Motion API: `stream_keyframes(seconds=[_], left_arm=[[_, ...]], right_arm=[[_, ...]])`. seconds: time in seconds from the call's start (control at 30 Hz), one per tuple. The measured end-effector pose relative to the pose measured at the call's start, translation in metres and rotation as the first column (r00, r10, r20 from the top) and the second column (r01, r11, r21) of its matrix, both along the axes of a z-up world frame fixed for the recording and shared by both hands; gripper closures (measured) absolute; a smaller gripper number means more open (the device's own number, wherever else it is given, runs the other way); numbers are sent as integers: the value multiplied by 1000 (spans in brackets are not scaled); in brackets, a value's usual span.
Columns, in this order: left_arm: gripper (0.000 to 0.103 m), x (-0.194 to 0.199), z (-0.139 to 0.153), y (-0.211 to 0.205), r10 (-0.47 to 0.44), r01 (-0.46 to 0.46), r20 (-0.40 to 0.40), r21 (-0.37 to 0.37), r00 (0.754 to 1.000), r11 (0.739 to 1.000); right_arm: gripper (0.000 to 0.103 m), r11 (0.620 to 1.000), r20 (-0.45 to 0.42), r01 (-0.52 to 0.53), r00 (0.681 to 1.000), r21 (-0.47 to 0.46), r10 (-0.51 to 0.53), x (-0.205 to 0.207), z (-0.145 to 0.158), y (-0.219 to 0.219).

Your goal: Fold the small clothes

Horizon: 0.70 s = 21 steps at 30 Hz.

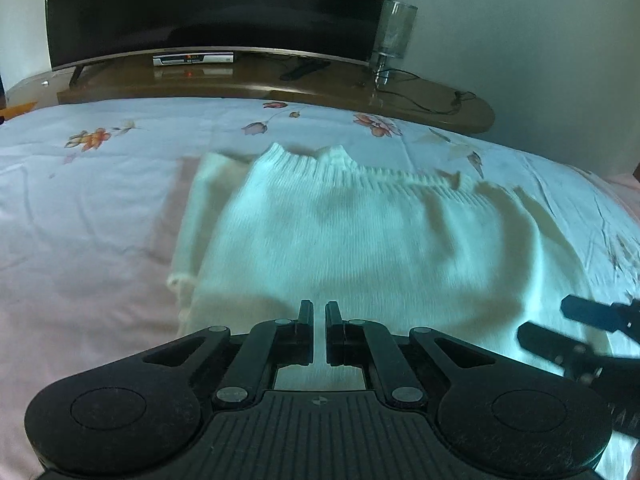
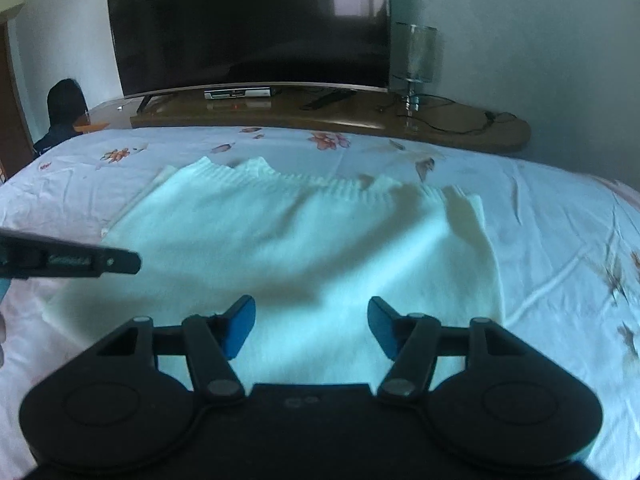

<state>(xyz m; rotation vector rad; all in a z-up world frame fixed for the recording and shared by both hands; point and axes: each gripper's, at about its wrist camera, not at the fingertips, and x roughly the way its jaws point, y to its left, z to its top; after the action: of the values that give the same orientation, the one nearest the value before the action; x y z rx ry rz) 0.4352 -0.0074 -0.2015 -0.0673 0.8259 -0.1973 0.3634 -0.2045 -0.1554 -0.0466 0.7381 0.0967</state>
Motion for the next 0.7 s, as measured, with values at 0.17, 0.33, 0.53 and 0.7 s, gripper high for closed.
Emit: stream_keyframes(seconds=[0.17, 0.33, 0.53, 0.7], left_arm=[[99, 30, -12, -9, 6, -7, 8, 49, 1000, 999], [100, 36, -21, 3, 32, -31, 33, -21, 999, 999], [99, 19, -10, 6, 24, -24, -3, -31, 1000, 999], [99, -1, -16, 10, 33, -34, -42, -28, 999, 999]], right_arm=[[47, 1000, 4, -22, 1000, 15, 22, 26, -6, 11], [46, 997, -49, -71, 996, -26, 69, 46, -28, 20], [47, 996, -16, -83, 996, 25, 83, 39, -23, 19], [46, 995, -56, -92, 994, 44, 94, 27, -26, 20]])
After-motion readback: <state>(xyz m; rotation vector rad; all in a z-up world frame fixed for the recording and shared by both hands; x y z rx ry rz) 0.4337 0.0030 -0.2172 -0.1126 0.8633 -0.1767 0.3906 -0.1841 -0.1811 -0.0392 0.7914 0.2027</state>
